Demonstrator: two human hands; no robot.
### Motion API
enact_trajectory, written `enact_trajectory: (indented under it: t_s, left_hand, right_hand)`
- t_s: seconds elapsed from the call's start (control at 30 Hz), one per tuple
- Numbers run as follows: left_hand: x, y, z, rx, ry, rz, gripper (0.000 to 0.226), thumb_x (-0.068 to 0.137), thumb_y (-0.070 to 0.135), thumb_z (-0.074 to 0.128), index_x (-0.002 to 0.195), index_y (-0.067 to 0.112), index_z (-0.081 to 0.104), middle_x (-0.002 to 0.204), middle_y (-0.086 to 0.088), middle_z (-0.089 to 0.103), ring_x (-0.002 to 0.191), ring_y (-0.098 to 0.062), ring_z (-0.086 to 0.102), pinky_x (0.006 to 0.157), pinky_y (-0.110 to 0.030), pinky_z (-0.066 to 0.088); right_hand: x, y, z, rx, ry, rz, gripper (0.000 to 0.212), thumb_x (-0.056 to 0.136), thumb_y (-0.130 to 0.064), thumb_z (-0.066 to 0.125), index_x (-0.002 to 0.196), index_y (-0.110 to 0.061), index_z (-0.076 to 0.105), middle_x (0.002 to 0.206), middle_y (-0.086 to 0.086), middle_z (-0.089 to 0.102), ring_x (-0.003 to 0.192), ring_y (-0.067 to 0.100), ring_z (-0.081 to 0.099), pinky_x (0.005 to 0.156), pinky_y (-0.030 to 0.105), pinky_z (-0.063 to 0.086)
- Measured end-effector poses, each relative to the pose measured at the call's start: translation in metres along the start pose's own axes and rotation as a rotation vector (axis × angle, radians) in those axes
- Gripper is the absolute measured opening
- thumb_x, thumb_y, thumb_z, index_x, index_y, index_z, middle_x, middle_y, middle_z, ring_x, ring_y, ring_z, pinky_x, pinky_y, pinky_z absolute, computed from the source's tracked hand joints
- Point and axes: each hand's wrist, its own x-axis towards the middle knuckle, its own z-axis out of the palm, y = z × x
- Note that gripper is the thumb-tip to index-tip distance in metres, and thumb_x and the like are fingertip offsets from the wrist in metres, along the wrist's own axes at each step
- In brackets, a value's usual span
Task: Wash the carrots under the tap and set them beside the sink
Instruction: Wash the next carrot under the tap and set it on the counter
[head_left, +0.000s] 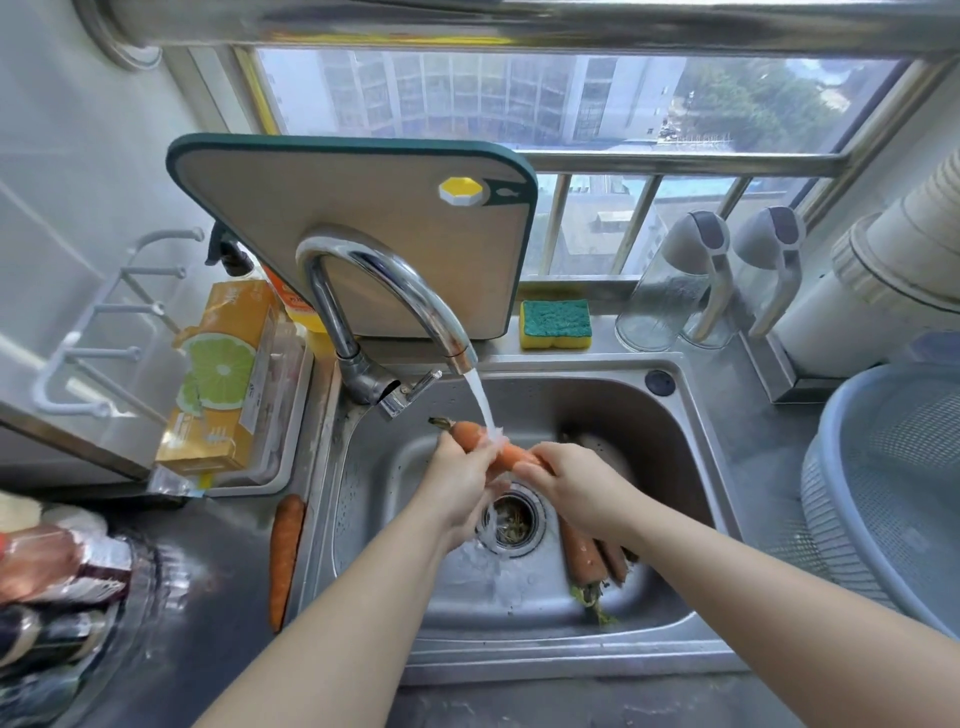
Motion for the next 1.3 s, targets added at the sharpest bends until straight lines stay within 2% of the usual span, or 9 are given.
enact_trajectory:
  t_s: [0.1,0.23,0.33,0.43,0.57,0.8,1.0,1.17,1.3]
  left_hand:
    - [0.003,-0.005,-0.009,0.121,-0.019,-0.044,0.071,0.089,0.011,0.062,0.144,0.006,0.017,0.124,-0.011,0.057,0.097,-0.018,0.064,0.076,-0.035,0.055]
    - [0.001,-0.008,-0.018,0.416,0.139,-0.069,0.121,0.079,0.044,0.071,0.145,0.022,-0.028,0.159,-0.007,0.008,0.143,-0.028,0.021,0.111,-0.051,0.029]
    - [-0.003,-0.007,-0.024,0.973,0.187,0.255,0.079,0.086,0.048,0.06,0.149,0.036,0.014,0.159,0.0,-0.002,0.146,-0.029,0.004,0.116,-0.047,0.012]
    - [0.002,0.004,-0.033,1.118,-0.081,0.419,0.027,0.089,0.045,0.057,0.114,0.033,0.058,0.125,0.004,0.055,0.116,-0.019,0.05,0.103,-0.044,0.039]
    - [0.002,0.016,-0.034,1.235,-0.251,0.402,0.013,0.092,0.044,0.051,0.093,0.032,0.057,0.085,0.011,0.06,0.082,-0.012,0.056,0.077,-0.034,0.045]
    - [0.005,0.014,-0.027,0.994,-0.021,0.331,0.052,0.097,0.047,0.036,0.06,0.018,0.057,0.06,0.005,0.057,0.06,-0.014,0.051,0.059,-0.027,0.035]
    - [0.012,0.01,-0.035,0.873,-0.016,0.07,0.047,0.093,0.046,0.034,0.079,0.014,0.065,0.075,-0.012,0.067,0.051,-0.017,0.048,0.059,-0.026,0.039]
    - [0.001,0.02,-0.046,0.798,-0.291,0.157,0.034,0.098,0.042,0.04,0.096,0.022,0.067,0.081,-0.005,0.057,0.062,-0.012,0.046,0.063,-0.031,0.035]
    - [-0.001,0.024,-0.044,1.023,-0.367,0.321,0.032,0.094,0.022,0.055,0.125,0.027,0.057,0.105,0.009,0.065,0.093,-0.007,0.06,0.087,-0.029,0.048]
  right_hand:
    - [0.003,0.003,-0.007,0.053,-0.036,-0.005,0.033,0.096,-0.036,0.049,0.066,-0.023,0.048,0.062,-0.009,0.049,0.059,0.01,0.045,0.051,0.023,0.031]
    - [0.006,0.002,-0.018,-0.035,-0.072,-0.061,0.032,0.096,-0.035,0.05,0.07,-0.017,0.05,0.062,-0.008,0.046,0.06,0.013,0.044,0.054,0.028,0.031]
    - [0.007,0.002,-0.027,-0.086,-0.155,-0.079,0.029,0.097,-0.034,0.049,0.076,-0.015,0.052,0.065,-0.006,0.046,0.059,0.01,0.043,0.055,0.027,0.032]
    - [0.007,0.003,-0.036,-0.133,-0.233,-0.114,0.025,0.097,-0.034,0.049,0.076,-0.02,0.051,0.066,-0.007,0.047,0.059,0.007,0.043,0.054,0.023,0.032]
    - [0.01,0.005,-0.038,-0.252,-0.191,-0.172,0.024,0.097,-0.037,0.048,0.108,-0.018,0.058,0.085,-0.008,0.058,0.08,0.014,0.053,0.07,0.03,0.037]
    - [0.017,0.002,-0.028,-0.543,0.138,-0.456,0.029,0.092,-0.044,0.052,0.112,-0.025,0.058,0.106,-0.007,0.064,0.103,0.017,0.057,0.088,0.032,0.036]
    - [0.022,-0.003,-0.014,-0.766,0.307,-0.536,0.05,0.078,-0.061,0.033,0.07,-0.02,0.061,0.063,-0.005,0.059,0.055,0.02,0.059,0.059,0.029,0.04]
    - [0.024,-0.002,-0.019,-0.643,0.151,-0.432,0.052,0.084,-0.069,0.041,0.092,-0.019,0.055,0.085,-0.001,0.067,0.081,0.024,0.062,0.074,0.029,0.035]
    - [0.024,-0.002,-0.025,-0.496,0.012,-0.261,0.048,0.082,-0.071,0.042,0.073,-0.024,0.049,0.064,-0.007,0.051,0.066,0.017,0.05,0.059,0.03,0.035]
